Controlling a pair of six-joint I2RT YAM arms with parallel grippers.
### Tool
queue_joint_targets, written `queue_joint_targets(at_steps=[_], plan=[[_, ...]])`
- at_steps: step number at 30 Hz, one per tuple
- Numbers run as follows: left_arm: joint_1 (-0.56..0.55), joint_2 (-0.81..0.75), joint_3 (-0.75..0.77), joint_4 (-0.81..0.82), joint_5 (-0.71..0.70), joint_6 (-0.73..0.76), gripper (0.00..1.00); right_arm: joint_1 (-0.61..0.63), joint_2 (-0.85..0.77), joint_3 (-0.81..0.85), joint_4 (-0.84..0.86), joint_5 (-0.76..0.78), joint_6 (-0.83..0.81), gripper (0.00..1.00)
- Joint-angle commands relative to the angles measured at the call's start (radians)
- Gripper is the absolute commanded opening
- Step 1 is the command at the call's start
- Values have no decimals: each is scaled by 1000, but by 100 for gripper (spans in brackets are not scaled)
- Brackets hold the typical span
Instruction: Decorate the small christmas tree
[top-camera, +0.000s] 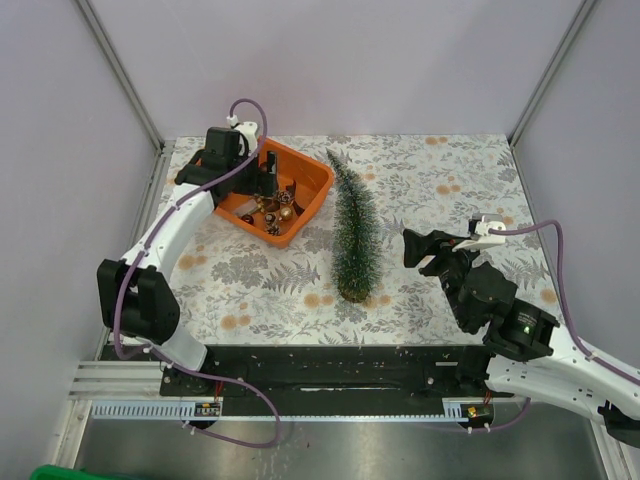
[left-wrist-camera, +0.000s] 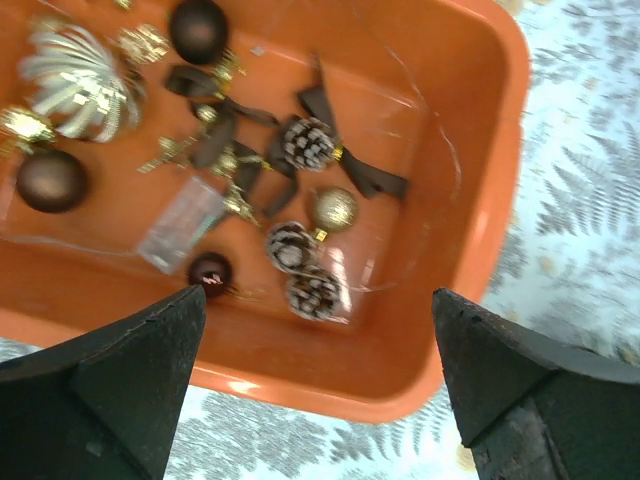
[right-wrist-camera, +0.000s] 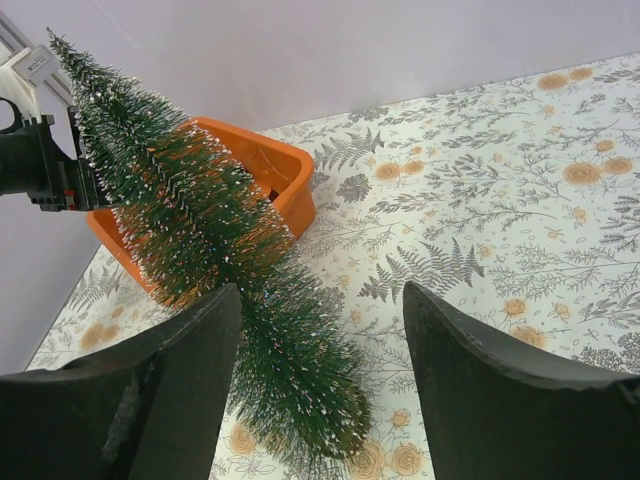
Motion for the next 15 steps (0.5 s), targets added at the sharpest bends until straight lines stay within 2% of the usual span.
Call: queue_joint_targets(at_steps=[1, 8, 15], plan=[[-16, -10, -59, 111, -215, 146, 99, 6, 7, -4, 50, 32, 20, 74], [-16, 60, -186, 216, -308, 223, 95, 8, -2, -15, 50, 20, 41, 74], [-30, 57, -242, 216, -253, 238, 89, 6, 5, -24, 49, 11, 66, 74]])
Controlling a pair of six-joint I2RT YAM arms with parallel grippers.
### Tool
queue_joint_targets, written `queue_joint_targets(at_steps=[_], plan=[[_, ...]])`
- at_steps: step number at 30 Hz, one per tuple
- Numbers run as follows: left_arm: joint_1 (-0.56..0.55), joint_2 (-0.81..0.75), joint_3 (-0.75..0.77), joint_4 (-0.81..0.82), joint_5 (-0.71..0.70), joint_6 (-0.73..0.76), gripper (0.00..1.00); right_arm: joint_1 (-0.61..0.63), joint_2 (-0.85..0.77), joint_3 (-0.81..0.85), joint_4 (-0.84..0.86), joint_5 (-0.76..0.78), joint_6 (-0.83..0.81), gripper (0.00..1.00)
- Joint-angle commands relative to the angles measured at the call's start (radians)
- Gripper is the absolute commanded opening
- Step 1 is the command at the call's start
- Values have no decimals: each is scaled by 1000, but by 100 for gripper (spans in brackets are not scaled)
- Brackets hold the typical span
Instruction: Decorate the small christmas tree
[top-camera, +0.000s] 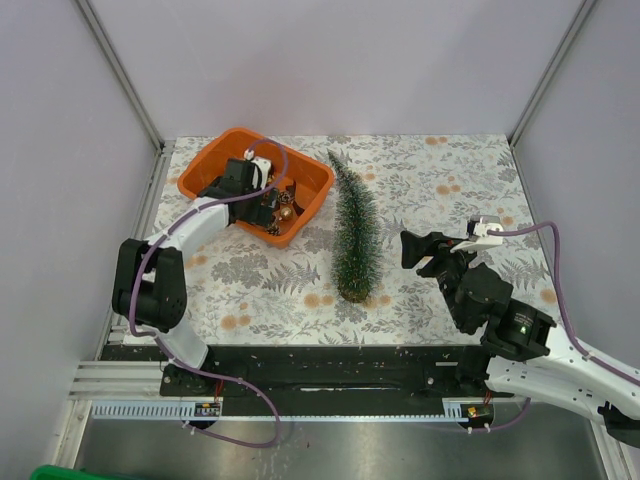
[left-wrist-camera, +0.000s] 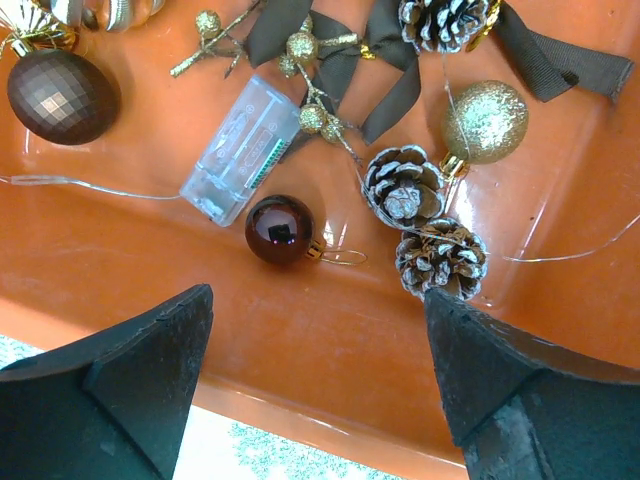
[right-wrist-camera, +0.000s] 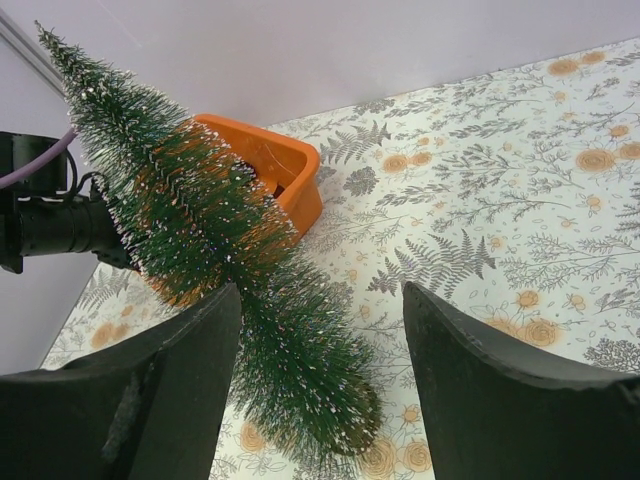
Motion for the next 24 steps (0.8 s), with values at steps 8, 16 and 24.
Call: queue_joint_targets(at_steps=[8, 16, 24], plan=[[-70, -67, -90, 24, 57, 63, 89, 6, -3, -21, 38, 15, 51, 74], [-101, -166, -182, -40, 155, 12, 89, 6, -31, -44, 36, 16, 63, 74], [-133, -280, -219, -152, 301, -49, 89, 6, -33, -50, 36, 21, 63, 74]])
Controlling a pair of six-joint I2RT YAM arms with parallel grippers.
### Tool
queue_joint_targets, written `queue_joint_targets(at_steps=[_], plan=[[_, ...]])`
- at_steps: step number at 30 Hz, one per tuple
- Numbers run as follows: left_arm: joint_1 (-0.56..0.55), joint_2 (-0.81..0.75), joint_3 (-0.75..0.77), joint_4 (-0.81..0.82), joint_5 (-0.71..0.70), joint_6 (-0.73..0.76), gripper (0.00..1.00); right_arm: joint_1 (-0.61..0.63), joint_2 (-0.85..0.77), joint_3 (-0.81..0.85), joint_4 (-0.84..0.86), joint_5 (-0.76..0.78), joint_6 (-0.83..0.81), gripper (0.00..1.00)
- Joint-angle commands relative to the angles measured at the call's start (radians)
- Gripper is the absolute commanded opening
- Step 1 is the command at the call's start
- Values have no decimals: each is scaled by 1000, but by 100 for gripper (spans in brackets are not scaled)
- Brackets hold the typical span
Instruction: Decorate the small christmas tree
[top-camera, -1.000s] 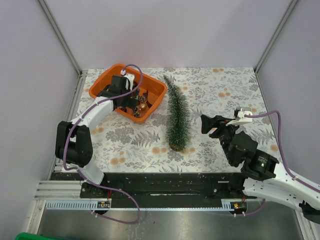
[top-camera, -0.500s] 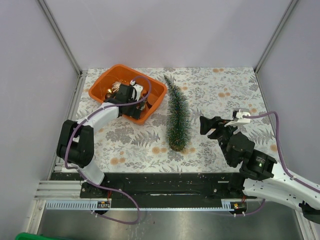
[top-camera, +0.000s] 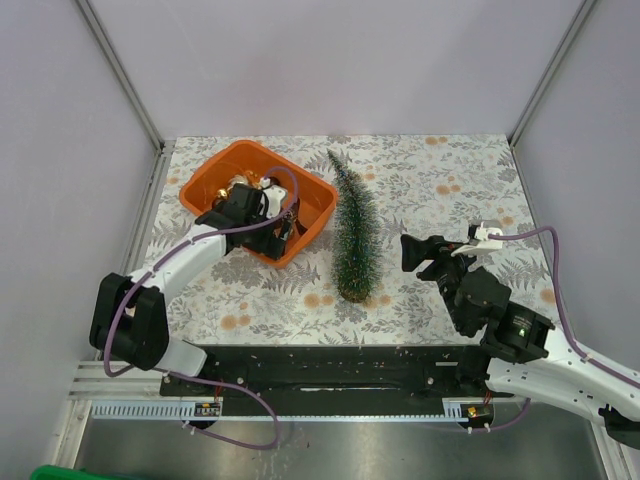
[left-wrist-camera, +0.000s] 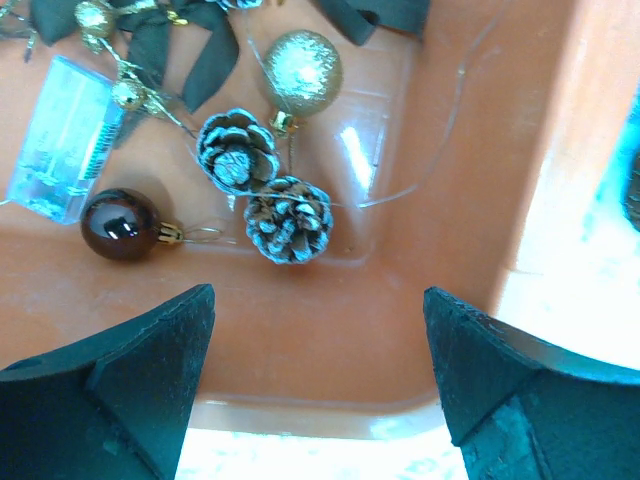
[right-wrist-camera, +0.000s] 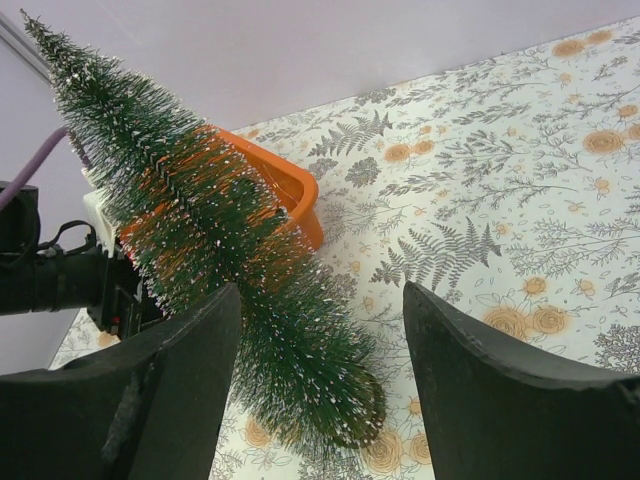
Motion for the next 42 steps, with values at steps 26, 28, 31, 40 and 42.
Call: queue_joint_targets(at_steps=[26, 28, 31, 40, 42], plan=[[95, 523, 994, -352, -37, 65, 99, 8, 25, -27, 57, 49, 0, 74], [80, 541, 991, -350, -23, 87, 99, 8, 30, -28, 57, 52, -1, 74], [63, 573, 992, -344, -31, 108, 99, 5, 33, -28, 64, 52, -1, 74], [17, 672, 982, -289, -129, 170, 96, 3, 43, -31, 99, 45, -32, 73], [15, 679, 969, -258, -127, 182, 95, 2, 47, -33, 103, 43, -38, 72]])
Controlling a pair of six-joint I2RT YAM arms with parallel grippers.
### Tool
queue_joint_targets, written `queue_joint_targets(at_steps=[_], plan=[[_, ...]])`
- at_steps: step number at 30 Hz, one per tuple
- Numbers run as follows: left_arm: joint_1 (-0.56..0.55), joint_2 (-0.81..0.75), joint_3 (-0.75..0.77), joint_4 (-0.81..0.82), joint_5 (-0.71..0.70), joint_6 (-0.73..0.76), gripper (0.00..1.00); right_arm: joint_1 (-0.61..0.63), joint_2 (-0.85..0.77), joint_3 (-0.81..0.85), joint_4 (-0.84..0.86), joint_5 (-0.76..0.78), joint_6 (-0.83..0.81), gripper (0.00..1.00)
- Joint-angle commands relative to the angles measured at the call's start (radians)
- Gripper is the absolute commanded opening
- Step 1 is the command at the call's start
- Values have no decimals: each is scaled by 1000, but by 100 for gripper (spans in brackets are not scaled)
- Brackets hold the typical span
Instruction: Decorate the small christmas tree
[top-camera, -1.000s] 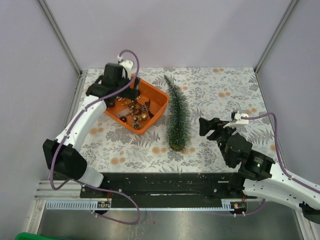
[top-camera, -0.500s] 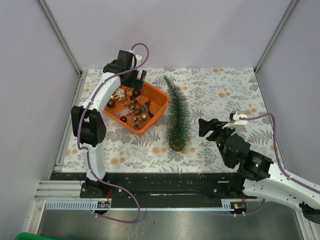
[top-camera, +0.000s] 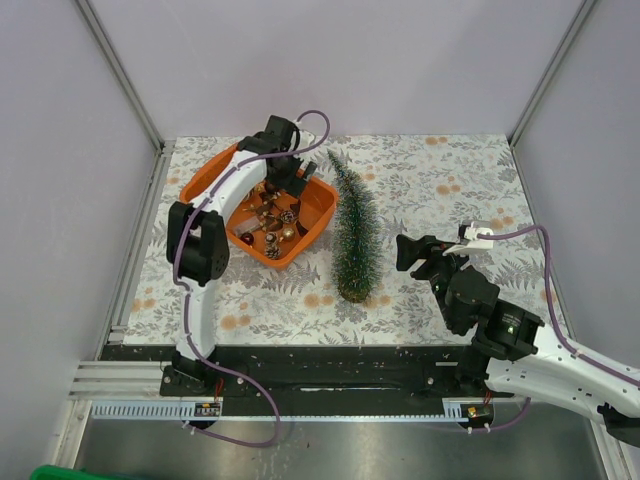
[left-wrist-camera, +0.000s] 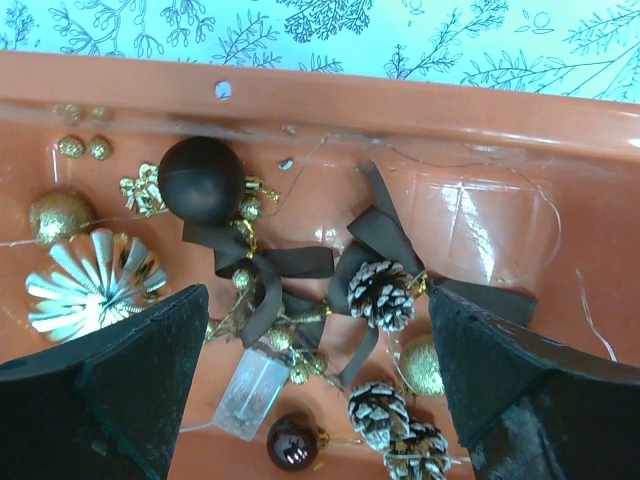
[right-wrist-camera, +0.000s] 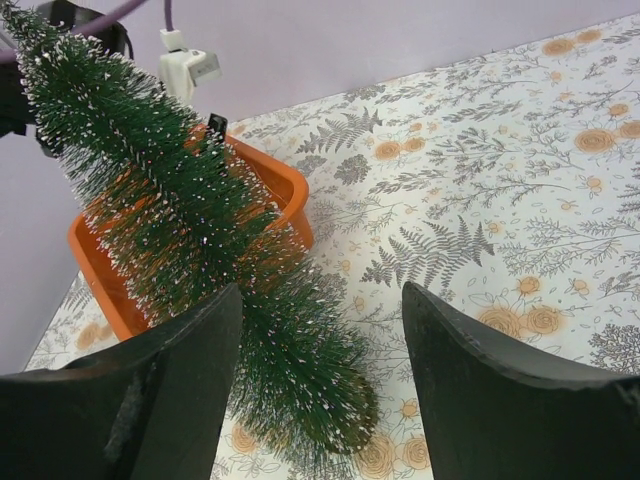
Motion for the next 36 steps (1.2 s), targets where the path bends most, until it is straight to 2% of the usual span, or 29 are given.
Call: queue_joint_targets(at_steps=[1, 11, 15, 19, 25, 28, 31, 36], plan=[[-10, 22, 5, 96, -48, 50, 95, 2, 8, -3, 57, 24, -26, 72], [-13, 102, 69, 127, -75, 30, 87, -3, 19, -15, 69, 13, -35, 70], [-13, 110, 37, 170, -99, -28, 91, -3, 31, -24, 84, 2, -35, 69], [-16, 64, -89, 331, -81, -85, 98, -4, 43, -26, 97, -4, -39, 68], [-17, 107, -47, 348, -65, -114, 97, -4, 34, -35, 97, -8, -31, 66], [-17, 115, -37, 358, -59, -129, 90, -4, 28, -41, 97, -13, -23, 65], [-16, 111, -56, 395, -70, -143, 74, -4, 33, -47, 98, -22, -13, 64], [-17, 127, -52, 415, -111, -175, 55, -4, 42, -56, 106, -38, 4, 61]])
